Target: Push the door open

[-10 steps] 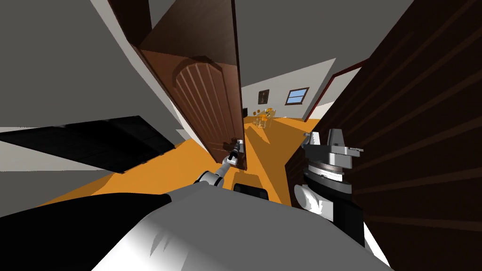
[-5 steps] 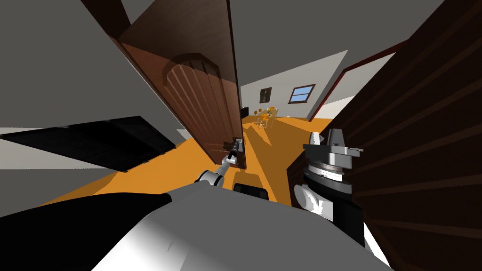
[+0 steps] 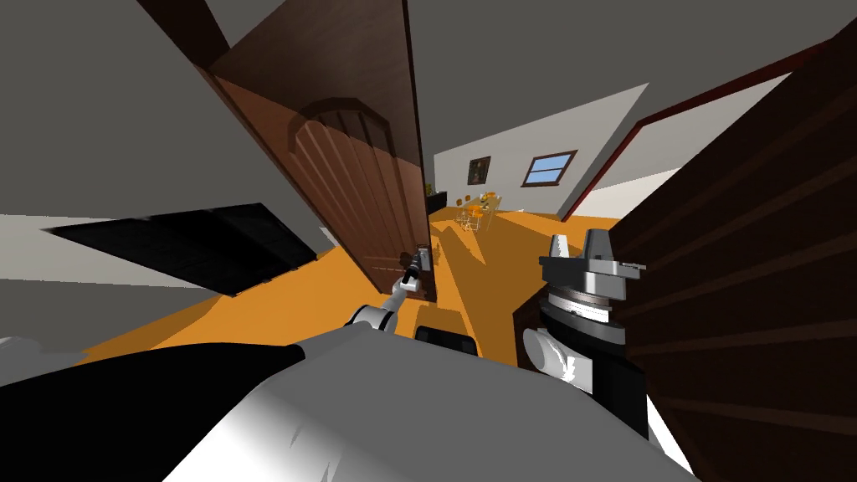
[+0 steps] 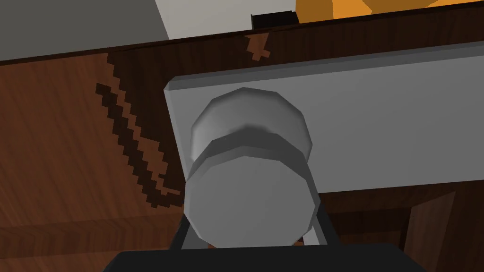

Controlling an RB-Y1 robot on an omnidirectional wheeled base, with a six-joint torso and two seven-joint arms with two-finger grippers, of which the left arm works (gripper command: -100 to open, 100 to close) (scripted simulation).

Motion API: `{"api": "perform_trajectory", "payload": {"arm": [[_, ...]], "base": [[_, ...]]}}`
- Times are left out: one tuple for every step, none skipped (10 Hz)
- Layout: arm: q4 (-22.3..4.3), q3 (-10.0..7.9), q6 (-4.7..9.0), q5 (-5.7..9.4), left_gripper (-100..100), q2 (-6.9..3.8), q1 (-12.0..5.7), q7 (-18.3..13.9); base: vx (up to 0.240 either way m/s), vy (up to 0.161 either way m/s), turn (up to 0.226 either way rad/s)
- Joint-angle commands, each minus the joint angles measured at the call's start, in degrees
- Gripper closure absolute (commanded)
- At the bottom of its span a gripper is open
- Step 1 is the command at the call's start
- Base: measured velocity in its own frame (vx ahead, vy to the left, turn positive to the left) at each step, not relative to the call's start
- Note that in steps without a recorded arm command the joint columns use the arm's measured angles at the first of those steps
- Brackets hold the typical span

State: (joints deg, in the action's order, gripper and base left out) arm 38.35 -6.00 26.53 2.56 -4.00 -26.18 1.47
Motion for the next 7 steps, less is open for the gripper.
{"api": "perform_trajectory", "payload": {"arm": [[0.59,-1.64,-0.03,0.43,100,-0.65,-0.26,0.76],[0.57,-2.45,-0.07,0.63,100,-0.51,-0.29,1.28],[0.84,-1.80,-0.47,0.47,-100,0.00,0.10,1.20],[0.84,-1.80,-0.47,0.47,-100,0.00,0.10,1.20],[0.89,-1.68,-0.52,0.48,-100,0.11,0.08,1.11],[0.94,-1.55,-0.58,0.50,-100,0.28,0.07,1.02],[0.99,-1.42,-0.64,0.51,-100,0.51,0.05,0.91]], "base": [[0.184,-0.121,0.125],[0.221,-0.116,0.119],[-0.026,-0.083,0.047],[-0.174,-0.011,-0.008],[-0.169,0.017,-0.014],[-0.193,-0.025,0.005],[-0.227,-0.040,0.019]]}}
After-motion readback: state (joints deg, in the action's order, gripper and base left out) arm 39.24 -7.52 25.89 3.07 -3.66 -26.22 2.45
